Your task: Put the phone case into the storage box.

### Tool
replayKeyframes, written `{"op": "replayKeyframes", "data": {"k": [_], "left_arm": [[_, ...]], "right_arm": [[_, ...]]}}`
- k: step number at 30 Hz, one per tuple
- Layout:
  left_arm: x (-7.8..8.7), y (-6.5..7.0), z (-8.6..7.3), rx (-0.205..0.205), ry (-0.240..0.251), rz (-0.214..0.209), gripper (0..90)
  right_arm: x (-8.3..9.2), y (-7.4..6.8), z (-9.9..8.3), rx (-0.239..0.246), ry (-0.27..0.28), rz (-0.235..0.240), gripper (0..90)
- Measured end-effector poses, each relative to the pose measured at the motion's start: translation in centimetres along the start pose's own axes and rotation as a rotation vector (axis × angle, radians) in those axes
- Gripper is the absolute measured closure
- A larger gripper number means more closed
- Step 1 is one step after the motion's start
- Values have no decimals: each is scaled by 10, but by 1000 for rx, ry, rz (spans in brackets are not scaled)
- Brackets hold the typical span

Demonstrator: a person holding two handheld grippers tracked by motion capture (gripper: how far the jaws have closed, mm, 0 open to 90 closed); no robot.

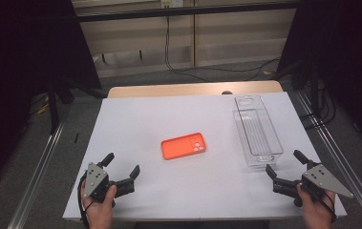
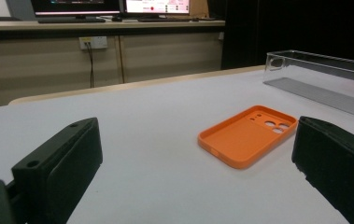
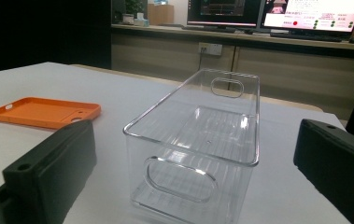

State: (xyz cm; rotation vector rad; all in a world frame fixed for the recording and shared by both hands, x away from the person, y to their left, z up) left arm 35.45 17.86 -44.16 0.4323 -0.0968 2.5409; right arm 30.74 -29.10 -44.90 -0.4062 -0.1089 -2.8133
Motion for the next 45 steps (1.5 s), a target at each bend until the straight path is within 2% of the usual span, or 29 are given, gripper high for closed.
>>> {"op": "replayKeyframes", "data": {"k": [2,3,9,10,13,18,20,22,23,25,27,28,29,33,35,37,39,43,45], "left_arm": [[0,0,0,-5,-6,4,23],[-2,2,0,-4,-9,-21,38],[-8,6,-1,5,-21,-40,40],[-9,8,0,-7,-27,-43,41],[-11,10,0,-8,-34,-51,39],[-18,20,3,-33,-56,-69,34],[-20,28,4,-11,-63,-111,34],[-20,35,5,-30,-67,-124,31],[-21,40,5,-21,-62,-139,26],[-24,46,4,28,-65,-163,18],[-27,50,2,-26,-82,-172,18],[-28,51,2,-71,-76,-157,16],[-28,49,4,-86,-69,-147,15],[-29,46,11,-61,-43,-159,9],[-32,45,14,-58,-39,-159,7],[-37,48,18,-57,-28,-183,6],[-44,51,23,-66,-19,-172,4],[-53,59,25,-61,-37,-203,10],[-57,63,27,-79,-44,-201,10]], "right_arm": [[0,0,0,0,-1,0,0],[0,0,0,1,-2,0,0],[-2,-2,-2,2,-13,18,0],[-2,-2,-2,3,-10,21,0],[-2,-1,-3,-7,-12,24,0],[-1,1,-4,-14,-10,31,0],[-1,1,-4,-14,-6,32,0],[-2,1,-4,-19,-12,32,0],[-2,0,-5,-16,-13,33,0],[-2,-1,-5,-17,-16,36,0],[-2,-2,-4,-11,-18,34,0],[-2,-2,-4,-7,-17,36,0],[-1,-3,-3,-4,-16,36,0],[0,-6,-3,4,-16,37,0],[0,-6,-2,2,-13,36,0],[-1,-5,-3,3,-18,34,0],[-1,-5,-3,3,-16,32,0],[0,-4,-3,0,-15,34,0],[0,-4,-2,-2,-8,35,0]]}}
Point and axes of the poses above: each handheld gripper's, and its own axes: x roughly backward along the jaws, z roughly out of its top, y roughly to its right, the point moved 8 cm from there along -x, roughly forward along the jaws, and after that the axes turned 9 degrees about -y, right-handed, at the moved point
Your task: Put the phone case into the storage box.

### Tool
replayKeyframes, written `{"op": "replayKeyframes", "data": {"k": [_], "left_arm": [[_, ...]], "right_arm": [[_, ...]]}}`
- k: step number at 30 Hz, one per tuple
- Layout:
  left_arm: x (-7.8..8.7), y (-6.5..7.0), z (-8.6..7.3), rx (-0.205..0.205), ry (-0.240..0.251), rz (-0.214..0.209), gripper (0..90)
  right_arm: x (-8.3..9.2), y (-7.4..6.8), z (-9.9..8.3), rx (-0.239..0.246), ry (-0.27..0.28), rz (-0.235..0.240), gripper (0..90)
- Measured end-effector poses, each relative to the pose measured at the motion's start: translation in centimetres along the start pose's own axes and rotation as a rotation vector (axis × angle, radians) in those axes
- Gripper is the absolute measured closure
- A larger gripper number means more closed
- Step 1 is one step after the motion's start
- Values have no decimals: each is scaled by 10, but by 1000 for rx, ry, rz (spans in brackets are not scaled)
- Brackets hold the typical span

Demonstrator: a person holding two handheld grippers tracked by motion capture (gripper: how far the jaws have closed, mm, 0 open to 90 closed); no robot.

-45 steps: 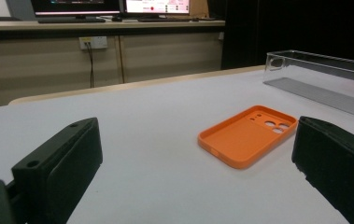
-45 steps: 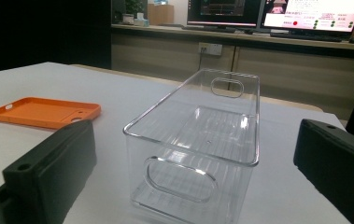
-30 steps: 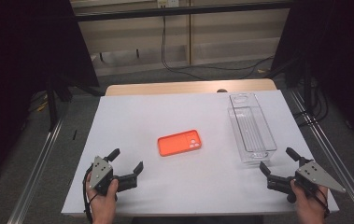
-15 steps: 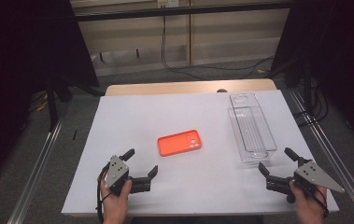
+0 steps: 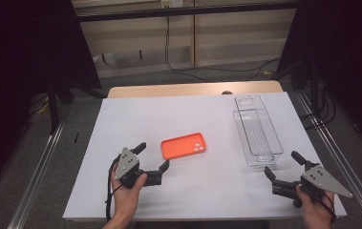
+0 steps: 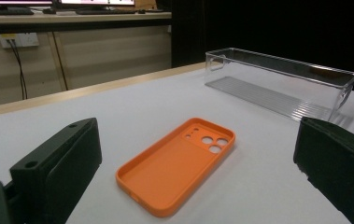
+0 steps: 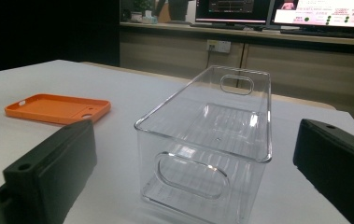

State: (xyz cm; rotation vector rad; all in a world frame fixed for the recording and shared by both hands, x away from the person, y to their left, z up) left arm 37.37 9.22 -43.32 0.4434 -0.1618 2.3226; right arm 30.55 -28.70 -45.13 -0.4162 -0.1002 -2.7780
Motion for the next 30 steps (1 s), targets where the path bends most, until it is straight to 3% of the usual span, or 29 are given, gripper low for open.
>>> {"op": "replayKeyframes", "data": {"k": [8,15,17,21,25,27,30], "left_arm": [[-14,8,16,-34,39,-29,11],[-30,10,22,-53,27,-31,9],[-36,7,23,-38,21,-27,14],[-48,0,25,-53,28,1,16],[-56,-6,28,-8,29,17,26],[-58,-8,31,-31,35,37,47],[-60,-11,34,-12,46,38,60]], "right_arm": [[1,-1,0,3,-1,4,0],[0,-1,-1,6,-7,6,0],[0,-1,-1,9,-10,7,0],[0,-1,-1,4,-9,5,0],[0,0,-1,6,-9,5,0],[0,0,-1,5,-7,3,0],[0,0,-1,7,-8,3,0]]}}
Point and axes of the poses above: each handheld gripper's, and its own axes: x roughly backward along the jaws, z roughly out of its top, y roughly to its right, the point moved 8 cm from there along -x, roughly forward along the jaws, and after that the axes turned 9 degrees about -y, right-handed, at the moved point
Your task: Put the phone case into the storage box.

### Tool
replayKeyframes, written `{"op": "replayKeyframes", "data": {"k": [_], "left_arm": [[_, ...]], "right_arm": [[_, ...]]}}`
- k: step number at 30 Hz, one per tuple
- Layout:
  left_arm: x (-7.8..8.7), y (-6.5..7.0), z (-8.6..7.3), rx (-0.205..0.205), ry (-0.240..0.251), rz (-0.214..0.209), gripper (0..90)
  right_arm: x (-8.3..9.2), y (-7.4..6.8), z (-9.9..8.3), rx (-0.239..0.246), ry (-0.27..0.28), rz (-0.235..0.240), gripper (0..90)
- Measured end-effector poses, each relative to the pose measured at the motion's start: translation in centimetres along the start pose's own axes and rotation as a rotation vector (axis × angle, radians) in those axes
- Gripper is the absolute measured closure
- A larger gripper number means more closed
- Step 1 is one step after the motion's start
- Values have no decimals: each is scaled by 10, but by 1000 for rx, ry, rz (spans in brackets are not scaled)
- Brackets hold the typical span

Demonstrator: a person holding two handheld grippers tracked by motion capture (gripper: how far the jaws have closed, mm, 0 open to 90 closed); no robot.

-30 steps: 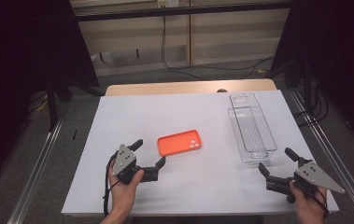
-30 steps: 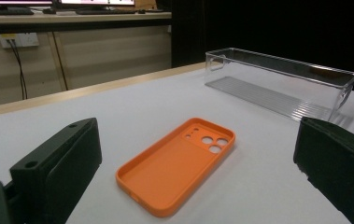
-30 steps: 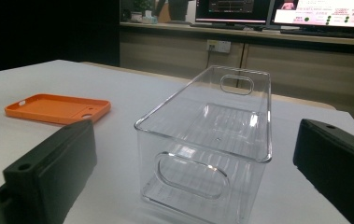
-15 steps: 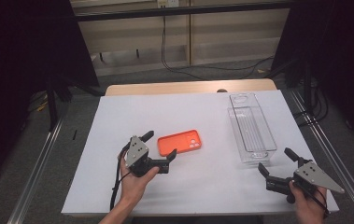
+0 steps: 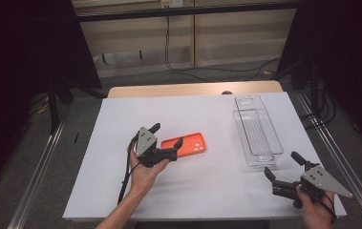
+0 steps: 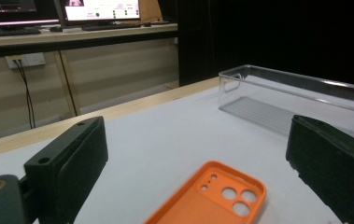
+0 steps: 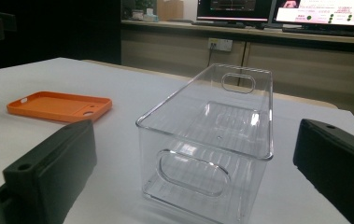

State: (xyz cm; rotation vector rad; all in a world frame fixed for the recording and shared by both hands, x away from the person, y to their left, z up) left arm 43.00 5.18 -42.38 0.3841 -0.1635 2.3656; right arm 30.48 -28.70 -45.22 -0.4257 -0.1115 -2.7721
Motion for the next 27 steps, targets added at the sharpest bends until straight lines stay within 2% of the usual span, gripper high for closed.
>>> {"op": "replayKeyframes", "data": {"k": [2,4,5,8,10,11,13,18,20,23,27], "left_arm": [[-3,-3,3,1,11,12,98],[-10,-7,5,-33,11,28,159],[-12,-9,5,-28,15,29,186],[-17,-12,7,-10,21,19,307],[-21,-14,8,-17,22,33,407],[-24,-17,10,-35,21,41,465],[-28,-19,11,-13,19,40,500],[-33,-20,11,0,13,34,722],[-37,-22,6,24,-2,17,786],[-38,-23,4,23,-14,5,884],[-41,-29,-3,55,-67,-21,900]], "right_arm": [[0,0,0,0,-2,0,0],[0,0,0,0,-2,-1,0],[0,0,0,-2,-1,-2,0],[0,0,0,-4,1,-1,0],[0,0,0,-4,-1,0,0],[0,0,0,0,-1,1,0],[1,0,0,-2,-2,-1,0],[1,0,-1,-2,-2,-1,0],[1,0,-1,0,-3,-1,0],[1,0,-1,1,-4,1,0],[2,0,-1,-1,-5,0,0]]}}
Point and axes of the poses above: each handheld gripper's, and its own axes: x roughly backward along the jaws, z roughly out of its top, y roughly to its right, the point moved 8 cm from there along -x, roughly forward along the jaws, and after that the axes turned 9 degrees about -y, right-handed, at the moved point
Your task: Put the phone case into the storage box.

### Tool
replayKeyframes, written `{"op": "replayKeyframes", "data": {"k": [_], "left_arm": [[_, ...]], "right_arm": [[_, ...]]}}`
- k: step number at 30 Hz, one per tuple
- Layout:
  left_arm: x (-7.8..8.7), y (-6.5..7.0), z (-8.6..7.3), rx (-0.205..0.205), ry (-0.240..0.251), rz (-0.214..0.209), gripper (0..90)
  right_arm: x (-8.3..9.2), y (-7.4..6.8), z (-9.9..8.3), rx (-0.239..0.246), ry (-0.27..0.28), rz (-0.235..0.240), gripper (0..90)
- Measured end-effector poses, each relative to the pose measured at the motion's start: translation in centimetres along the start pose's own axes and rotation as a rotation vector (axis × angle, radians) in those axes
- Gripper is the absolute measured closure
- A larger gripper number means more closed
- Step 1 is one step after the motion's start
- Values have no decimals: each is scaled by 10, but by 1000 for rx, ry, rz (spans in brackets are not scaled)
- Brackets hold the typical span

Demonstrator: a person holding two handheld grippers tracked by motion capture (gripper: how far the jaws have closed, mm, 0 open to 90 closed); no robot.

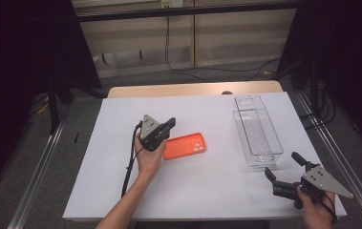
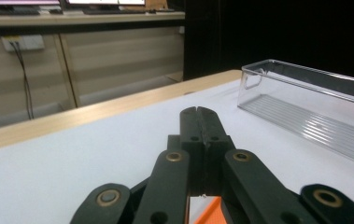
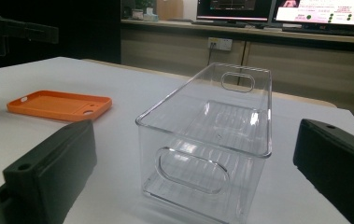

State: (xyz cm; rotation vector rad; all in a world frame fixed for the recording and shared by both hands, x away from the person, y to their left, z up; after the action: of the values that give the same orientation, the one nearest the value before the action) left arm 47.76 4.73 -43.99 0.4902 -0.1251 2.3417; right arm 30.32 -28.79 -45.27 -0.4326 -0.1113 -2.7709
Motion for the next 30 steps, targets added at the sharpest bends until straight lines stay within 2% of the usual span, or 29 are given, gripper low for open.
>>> {"op": "replayKeyframes", "data": {"k": [2,9,13,19,20,21,26,27,30], "left_arm": [[0,-1,-1,23,-17,-13,900],[0,-6,-5,18,-89,-17,900],[0,-4,-4,27,-127,-33,900],[-2,3,-3,-3,-182,-69,900],[-3,4,-4,7,-191,-70,900],[-3,3,-5,-6,-208,-64,900],[-8,3,-7,30,-281,-82,900],[-8,1,-7,21,-298,-79,900],[-10,-2,-7,30,-323,-80,900]], "right_arm": [[0,0,0,1,1,0,0],[0,0,0,3,0,1,0],[0,0,0,1,-1,0,0],[0,0,0,0,0,1,0],[0,0,0,0,-1,2,0],[0,0,0,-1,-1,0,0],[0,-1,0,1,0,3,0],[0,0,0,3,-2,2,0],[0,0,0,0,1,3,0]]}}
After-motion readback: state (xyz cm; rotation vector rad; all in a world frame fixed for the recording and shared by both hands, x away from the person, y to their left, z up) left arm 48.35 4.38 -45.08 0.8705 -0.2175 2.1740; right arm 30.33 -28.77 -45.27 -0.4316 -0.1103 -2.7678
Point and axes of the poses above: each handheld gripper's, and its own axes: x roughly backward along the jaws, z roughly out of its top, y roughly to its right, the point moved 8 cm from there along -x, roughly forward along the jaws, and after that the axes turned 9 degrees about -y, right-handed, at the moved point
